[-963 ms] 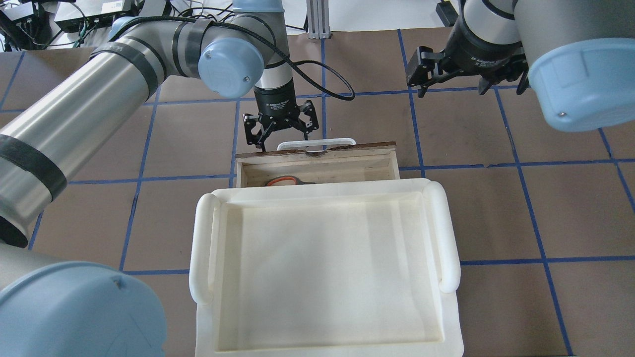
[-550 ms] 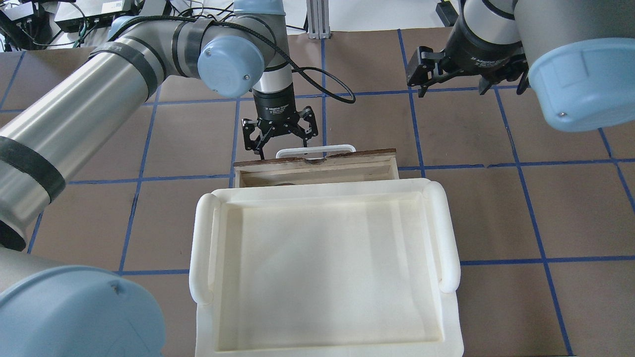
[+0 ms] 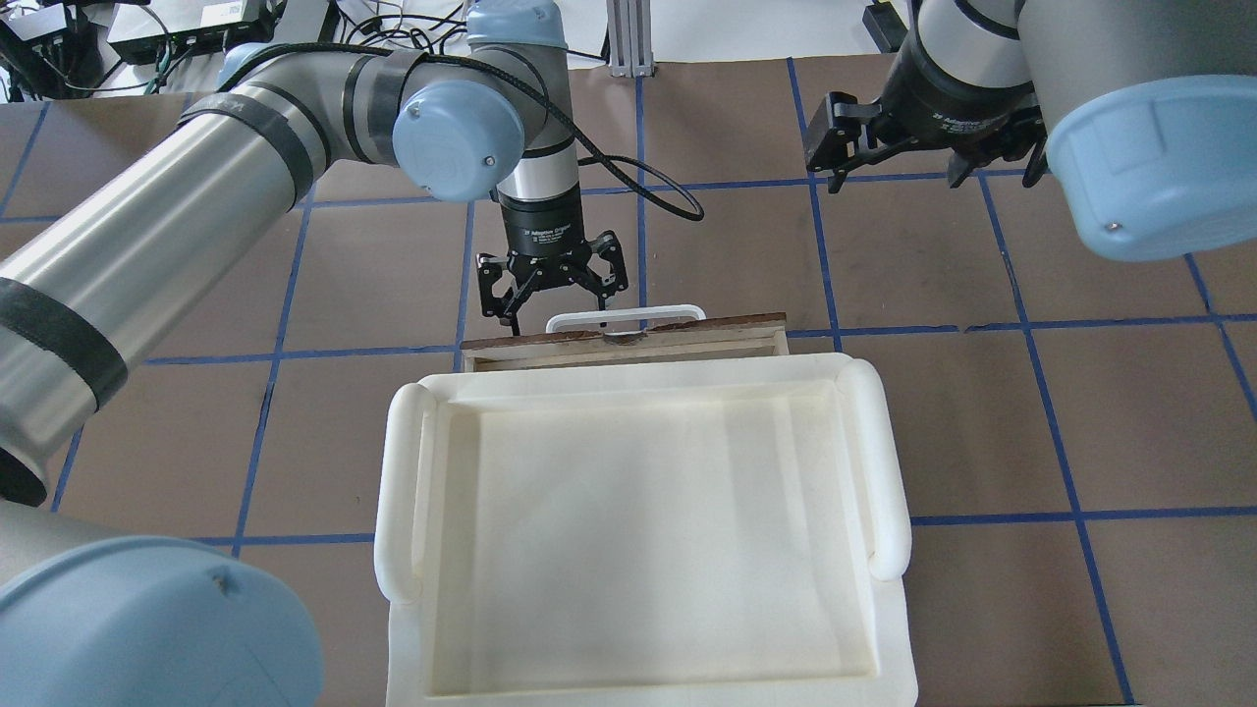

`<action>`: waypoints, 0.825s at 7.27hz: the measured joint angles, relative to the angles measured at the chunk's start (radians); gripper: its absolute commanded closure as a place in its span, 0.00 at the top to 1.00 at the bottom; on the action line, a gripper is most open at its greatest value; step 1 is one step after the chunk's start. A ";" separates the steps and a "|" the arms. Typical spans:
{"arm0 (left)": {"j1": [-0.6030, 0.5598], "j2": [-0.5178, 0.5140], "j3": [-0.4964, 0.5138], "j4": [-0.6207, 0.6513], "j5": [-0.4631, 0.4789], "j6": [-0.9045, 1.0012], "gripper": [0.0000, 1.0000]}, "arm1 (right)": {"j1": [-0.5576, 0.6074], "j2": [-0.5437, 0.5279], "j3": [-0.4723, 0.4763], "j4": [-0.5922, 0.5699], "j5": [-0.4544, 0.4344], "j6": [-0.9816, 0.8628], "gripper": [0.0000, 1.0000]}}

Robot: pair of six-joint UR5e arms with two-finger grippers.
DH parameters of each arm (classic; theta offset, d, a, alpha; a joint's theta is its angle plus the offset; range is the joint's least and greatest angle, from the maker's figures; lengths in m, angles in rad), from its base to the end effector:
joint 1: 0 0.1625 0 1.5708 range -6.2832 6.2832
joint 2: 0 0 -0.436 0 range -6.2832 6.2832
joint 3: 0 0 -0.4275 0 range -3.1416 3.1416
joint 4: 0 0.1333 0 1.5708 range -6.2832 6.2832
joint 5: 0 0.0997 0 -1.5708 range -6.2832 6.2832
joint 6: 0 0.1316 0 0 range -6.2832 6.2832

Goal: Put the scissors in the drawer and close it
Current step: 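Push the drawer closed with the left gripper toward the white tray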

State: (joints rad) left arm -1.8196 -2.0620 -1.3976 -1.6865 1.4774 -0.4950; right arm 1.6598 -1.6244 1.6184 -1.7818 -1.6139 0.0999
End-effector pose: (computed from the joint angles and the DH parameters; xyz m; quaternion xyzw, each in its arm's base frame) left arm -0.3004 -0.5914 0.2525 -0.1298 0.9669 0.2168 0.0356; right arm 0.1742 -0.5164 0.4935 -0.0078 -0.9939 0.1098 0.0111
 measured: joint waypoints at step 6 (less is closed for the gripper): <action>-0.024 0.007 -0.025 -0.051 -0.001 -0.042 1.00 | 0.000 0.001 0.001 0.001 -0.001 -0.005 1.00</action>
State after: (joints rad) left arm -1.8431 -2.0551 -1.4225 -1.7371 1.4767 -0.5365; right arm 1.6598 -1.6234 1.6192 -1.7810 -1.6152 0.0948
